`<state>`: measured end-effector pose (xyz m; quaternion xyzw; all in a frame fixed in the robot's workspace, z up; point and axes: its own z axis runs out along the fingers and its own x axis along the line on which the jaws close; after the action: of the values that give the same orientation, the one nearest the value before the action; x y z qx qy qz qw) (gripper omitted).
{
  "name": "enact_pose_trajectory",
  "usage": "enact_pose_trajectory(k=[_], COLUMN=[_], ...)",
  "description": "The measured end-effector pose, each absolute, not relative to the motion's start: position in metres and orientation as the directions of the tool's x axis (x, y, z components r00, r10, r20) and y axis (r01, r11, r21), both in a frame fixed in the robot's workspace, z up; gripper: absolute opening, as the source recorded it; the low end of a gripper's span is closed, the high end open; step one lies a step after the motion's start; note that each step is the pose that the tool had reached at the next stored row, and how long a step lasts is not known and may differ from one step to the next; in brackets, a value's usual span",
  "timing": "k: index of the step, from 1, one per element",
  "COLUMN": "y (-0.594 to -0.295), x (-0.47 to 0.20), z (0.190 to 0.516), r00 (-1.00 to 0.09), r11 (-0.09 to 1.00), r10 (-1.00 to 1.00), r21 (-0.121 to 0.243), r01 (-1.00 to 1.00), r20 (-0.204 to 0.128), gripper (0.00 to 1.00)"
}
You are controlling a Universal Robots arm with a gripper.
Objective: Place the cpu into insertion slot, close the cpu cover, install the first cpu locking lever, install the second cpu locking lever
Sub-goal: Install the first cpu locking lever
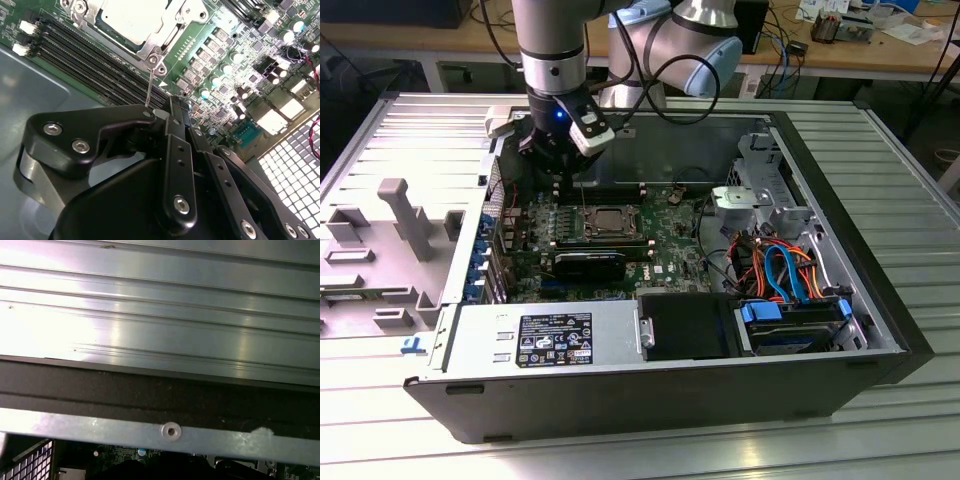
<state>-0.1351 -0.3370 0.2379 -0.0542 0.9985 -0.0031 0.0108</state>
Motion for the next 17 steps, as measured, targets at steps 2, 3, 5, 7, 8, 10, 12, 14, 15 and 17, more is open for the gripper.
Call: enact_pose_trajectory(k=[2,3,5,7,8,10,12,14,15,17], y=[-0.337,-0.337,-0.337,-0.337,-0.337,-0.337,-0.337,-0.337,-0.337,-0.337], x=[-0.1348,-0.1346,-0.1343,-0.1339,-0.1335,-0.1326,-0.1314,-0.1306,-0.1302,-0.1292], z=[0.2379,0.2379,0.2379,0.2379,0.2379,0.238,0.2379,0.2379,0.2379,0.2379], r00=[-0.994,-0.994,-0.994,-0.994,-0.994,-0.994,-0.994,-0.994,-0.994,-0.994], r11=[0.994,0.994,0.994,0.994,0.994,0.994,0.994,0.994,0.994,0.994], r10=[-0.108,-0.108,-0.108,-0.108,-0.109,-0.108,-0.108,-0.108,-0.108,-0.108], r21=[-0.007,-0.007,-0.007,-0.007,-0.007,-0.007,-0.007,-0.007,-0.007,-0.007], r01=[-0.108,-0.108,-0.108,-0.108,-0.108,-0.108,-0.108,-0.108,-0.108,-0.108], r20=[-0.021,-0.021,-0.021,-0.021,-0.021,-0.021,-0.021,-0.021,-0.021,-0.021], gripper=[0.11,0.11,0.11,0.11,0.11,0.11,0.11,0.11,0.11,0.11])
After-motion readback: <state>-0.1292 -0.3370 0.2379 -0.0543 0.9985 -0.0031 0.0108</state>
